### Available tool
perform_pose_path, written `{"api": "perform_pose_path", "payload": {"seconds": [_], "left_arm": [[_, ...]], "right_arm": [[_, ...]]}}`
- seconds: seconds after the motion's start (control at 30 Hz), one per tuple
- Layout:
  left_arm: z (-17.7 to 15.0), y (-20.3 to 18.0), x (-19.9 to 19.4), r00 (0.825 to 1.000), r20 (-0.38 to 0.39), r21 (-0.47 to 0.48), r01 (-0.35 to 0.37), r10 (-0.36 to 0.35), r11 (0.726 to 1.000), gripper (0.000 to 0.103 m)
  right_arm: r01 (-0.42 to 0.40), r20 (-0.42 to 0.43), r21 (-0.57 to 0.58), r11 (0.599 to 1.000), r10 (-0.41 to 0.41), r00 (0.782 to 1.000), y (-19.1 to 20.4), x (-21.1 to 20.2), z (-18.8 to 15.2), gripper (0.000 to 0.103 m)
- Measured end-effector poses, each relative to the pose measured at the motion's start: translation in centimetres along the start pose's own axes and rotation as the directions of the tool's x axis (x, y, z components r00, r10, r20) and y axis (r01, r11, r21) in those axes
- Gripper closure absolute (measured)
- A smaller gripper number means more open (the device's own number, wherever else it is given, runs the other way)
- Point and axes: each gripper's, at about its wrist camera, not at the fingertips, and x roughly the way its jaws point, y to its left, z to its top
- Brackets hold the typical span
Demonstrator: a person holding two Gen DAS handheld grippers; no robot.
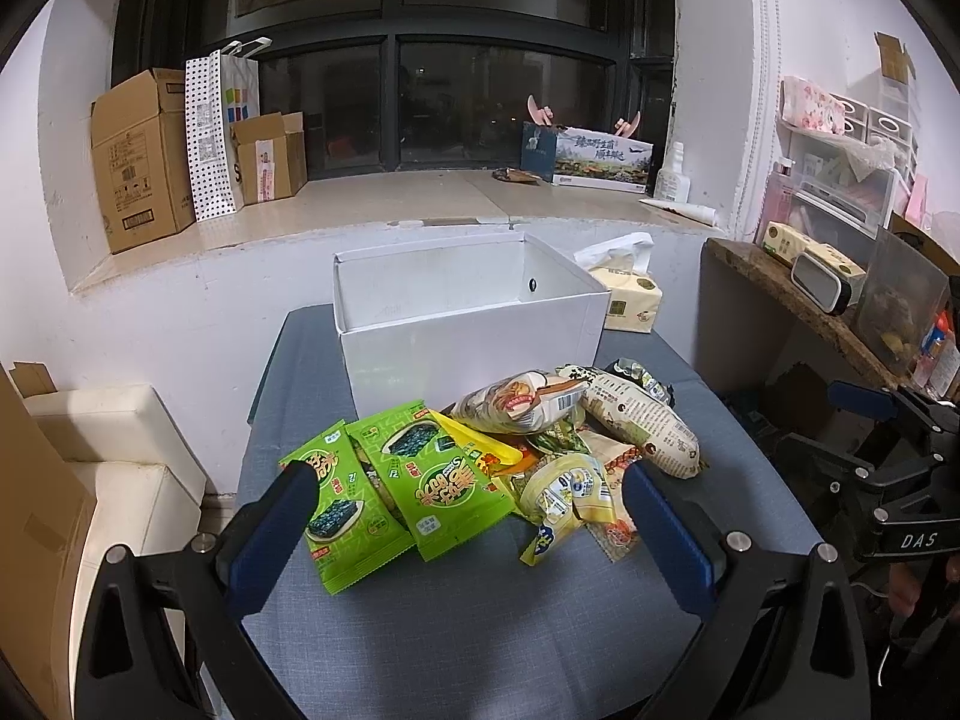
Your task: Organize snacks
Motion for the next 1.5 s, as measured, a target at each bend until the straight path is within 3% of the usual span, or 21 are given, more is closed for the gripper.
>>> {"api": "perform_pose_path", "payload": {"seconds": [0.53, 0.77, 1.03, 1.23, 1.33, 1.4, 1.43, 1.47, 1.5], "left_arm": [[0.1, 0.4, 0.0, 1.000, -0.012, -0.008, -0.002, 0.002, 1.000, 0.000], [0.2, 1.8, -0.4, 1.000, -0.010, -0.046, 0.005, -0.005, 0.999, 0.000], [0.2, 2.4, -0.6, 1.000, -0.013, -0.046, 0.012, -0.013, 0.999, 0.000], [-0.1, 2.1, -0.4, 0.998, -0.031, -0.052, 0.050, -0.052, 0.997, 0.000], [-0.2, 2.4, -0.2, 0.998, -0.037, -0.059, 0.052, -0.055, 0.997, 0.000], [-0.4, 2.7, -0.1, 0.998, -0.046, -0.069, 0.050, -0.053, 0.996, 0.000], [-0.5, 2.9, 0.0, 0.998, -0.047, -0.070, 0.046, -0.050, 0.996, 0.000], [-0.7, 3.1, 0.0, 0.998, -0.047, -0.072, 0.042, -0.046, 0.997, 0.000], [-0.8, 3.4, 0.1, 0.998, -0.041, -0.074, 0.040, -0.044, 0.996, 0.000]], "right_arm": [[-0.019, -0.004, -0.007, 1.000, 0.019, 1.000, 0.1, 0.3, -0.1, 0.000], [-0.084, 0.002, -0.083, 0.993, 0.085, 0.996, 1.2, 1.9, 1.3, 0.000], [-0.160, -0.042, -0.151, 0.976, 0.155, 0.987, 4.0, 8.6, 3.6, 0.000], [-0.166, -0.133, -0.171, 0.971, 0.144, 0.981, 7.7, 16.2, 3.5, 0.000], [-0.128, -0.143, -0.167, 0.978, 0.105, 0.984, 8.6, 18.8, 3.2, 0.001], [-0.155, -0.157, -0.152, 0.976, 0.131, 0.979, 8.9, 20.3, 3.2, 0.008], [-0.155, -0.166, -0.145, 0.977, 0.130, 0.978, 9.0, 20.9, 3.3, 0.025], [-0.148, -0.180, -0.143, 0.979, 0.121, 0.976, 8.9, 21.5, 3.4, 0.049], [-0.134, -0.198, -0.146, 0.980, 0.104, 0.975, 8.9, 22.1, 3.4, 0.050]]}}
